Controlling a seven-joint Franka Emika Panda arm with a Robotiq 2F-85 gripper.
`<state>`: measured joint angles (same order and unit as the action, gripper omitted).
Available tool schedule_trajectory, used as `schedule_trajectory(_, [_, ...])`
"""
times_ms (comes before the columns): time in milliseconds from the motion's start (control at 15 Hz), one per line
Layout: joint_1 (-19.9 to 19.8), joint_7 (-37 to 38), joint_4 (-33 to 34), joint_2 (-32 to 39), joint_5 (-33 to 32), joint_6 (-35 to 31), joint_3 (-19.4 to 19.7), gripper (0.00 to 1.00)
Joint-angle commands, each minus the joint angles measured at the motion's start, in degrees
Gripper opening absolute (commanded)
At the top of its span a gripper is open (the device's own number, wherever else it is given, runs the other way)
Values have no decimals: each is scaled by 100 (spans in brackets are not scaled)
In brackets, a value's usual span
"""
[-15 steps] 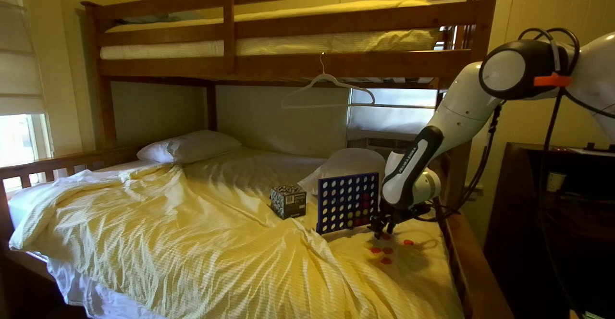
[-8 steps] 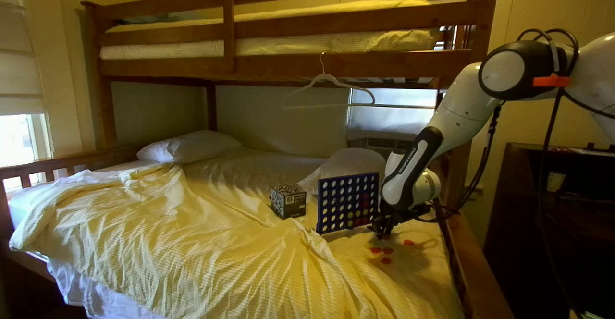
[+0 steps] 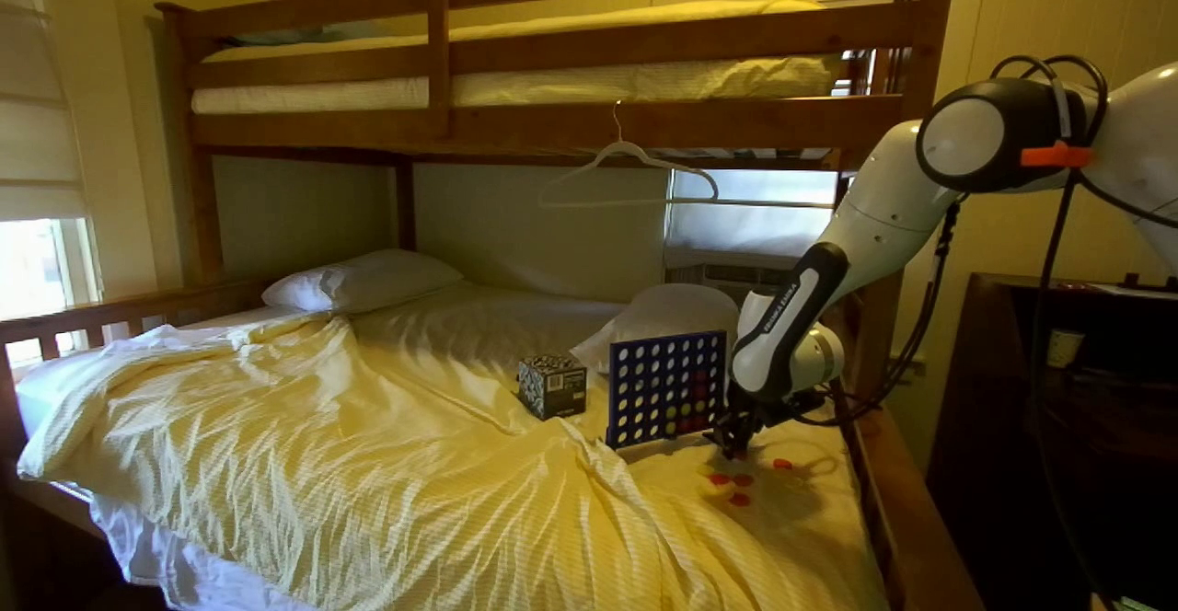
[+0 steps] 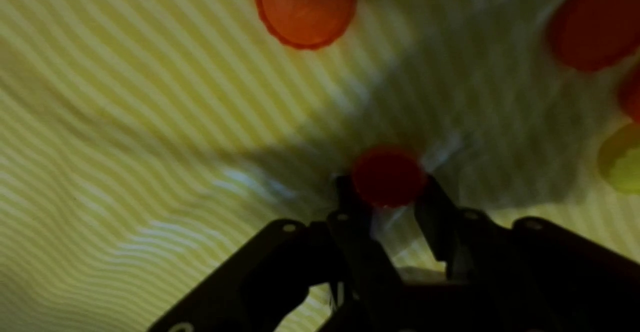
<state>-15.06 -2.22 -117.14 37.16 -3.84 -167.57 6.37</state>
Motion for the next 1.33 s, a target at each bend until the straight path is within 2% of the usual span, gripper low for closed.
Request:
schedule_trajectory(0, [-91, -214, 134, 108, 132, -41, -80, 9])
schedule_trajectory(467, [-314, -264, -10, -139, 322, 120, -282, 9])
schedule_trajectory(933, [-541, -447, -453, -640, 433, -62, -402, 9])
schedule_trajectory(1000, [-521, -459, -552, -735, 407, -147, -348, 9])
schedule_trajectory(1067, [-306, -323, -702, -835, 251, -350, -61, 9])
schedule_trajectory(1267, [-224, -334, -1024, -1139, 192, -583, 137, 9])
